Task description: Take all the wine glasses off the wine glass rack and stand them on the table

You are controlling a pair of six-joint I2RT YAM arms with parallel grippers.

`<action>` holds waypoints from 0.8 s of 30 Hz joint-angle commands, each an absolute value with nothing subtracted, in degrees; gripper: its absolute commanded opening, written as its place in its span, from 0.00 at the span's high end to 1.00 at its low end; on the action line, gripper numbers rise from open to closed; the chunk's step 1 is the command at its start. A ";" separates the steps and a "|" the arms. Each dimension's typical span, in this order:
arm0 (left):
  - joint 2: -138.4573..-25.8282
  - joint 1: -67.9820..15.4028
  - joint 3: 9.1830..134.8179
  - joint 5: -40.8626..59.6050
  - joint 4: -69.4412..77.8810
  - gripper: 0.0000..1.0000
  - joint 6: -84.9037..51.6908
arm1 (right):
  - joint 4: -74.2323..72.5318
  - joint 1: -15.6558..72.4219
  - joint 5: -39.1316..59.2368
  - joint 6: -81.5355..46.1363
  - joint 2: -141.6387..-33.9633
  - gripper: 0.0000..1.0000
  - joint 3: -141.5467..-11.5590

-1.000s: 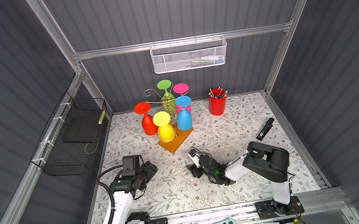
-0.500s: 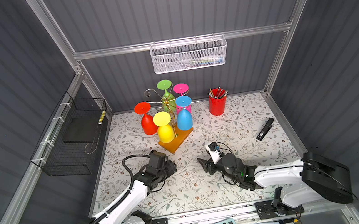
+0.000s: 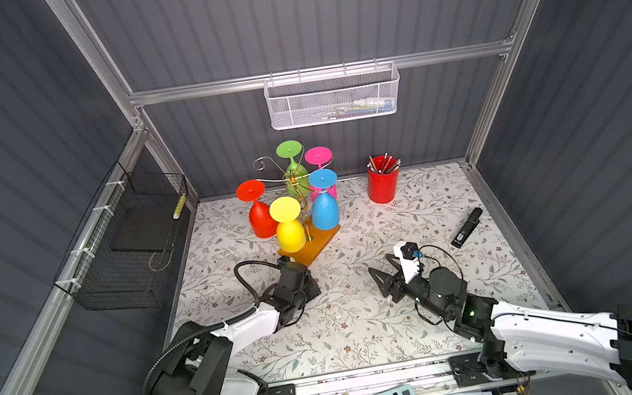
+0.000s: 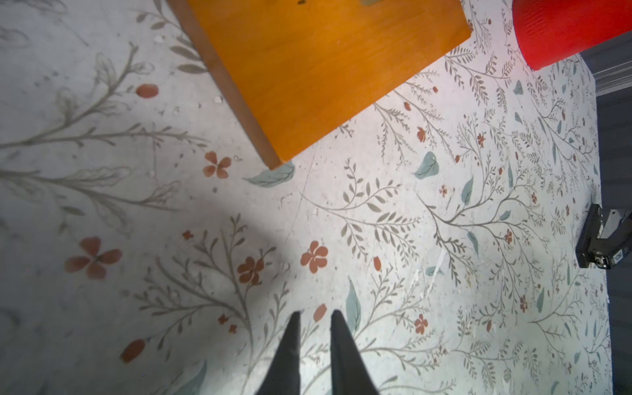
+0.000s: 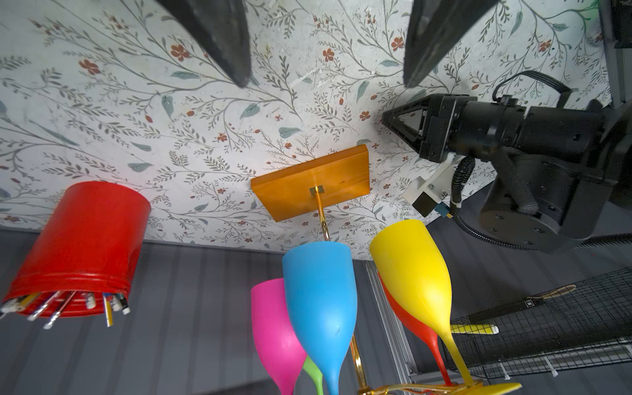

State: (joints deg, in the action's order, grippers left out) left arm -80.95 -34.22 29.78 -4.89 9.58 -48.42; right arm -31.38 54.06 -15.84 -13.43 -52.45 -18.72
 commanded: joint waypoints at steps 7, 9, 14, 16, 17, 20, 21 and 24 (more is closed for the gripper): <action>-91.07 -34.48 36.19 -8.75 15.00 1.00 -44.57 | -28.73 53.45 -14.85 -12.22 -50.81 0.29 -17.92; -92.84 -34.37 37.45 -9.51 15.12 1.00 -44.00 | -28.22 53.44 -14.26 -12.13 -50.81 0.29 -18.36; -96.59 -32.81 39.35 -9.82 15.51 1.00 -43.94 | -27.32 53.44 -13.80 -12.08 -49.57 0.29 -18.59; -97.42 -31.55 39.37 -9.66 15.98 1.00 -44.25 | -26.62 53.44 -13.84 -11.87 -49.06 0.29 -18.76; -97.76 -31.03 39.37 -9.49 16.20 1.00 -44.26 | -26.40 53.44 -13.73 -11.78 -48.79 0.29 -18.89; -98.64 -29.29 39.75 -9.16 16.50 1.00 -44.30 | -25.93 53.45 -13.66 -11.65 -48.19 0.28 -19.24; -99.00 -28.65 40.02 -8.82 16.69 1.00 -44.25 | -25.76 53.44 -13.65 -11.53 -48.16 0.28 -19.40; -100.48 -26.81 40.72 -8.24 16.83 1.00 -44.03 | -25.36 53.40 -13.86 -11.00 -48.30 0.28 -19.93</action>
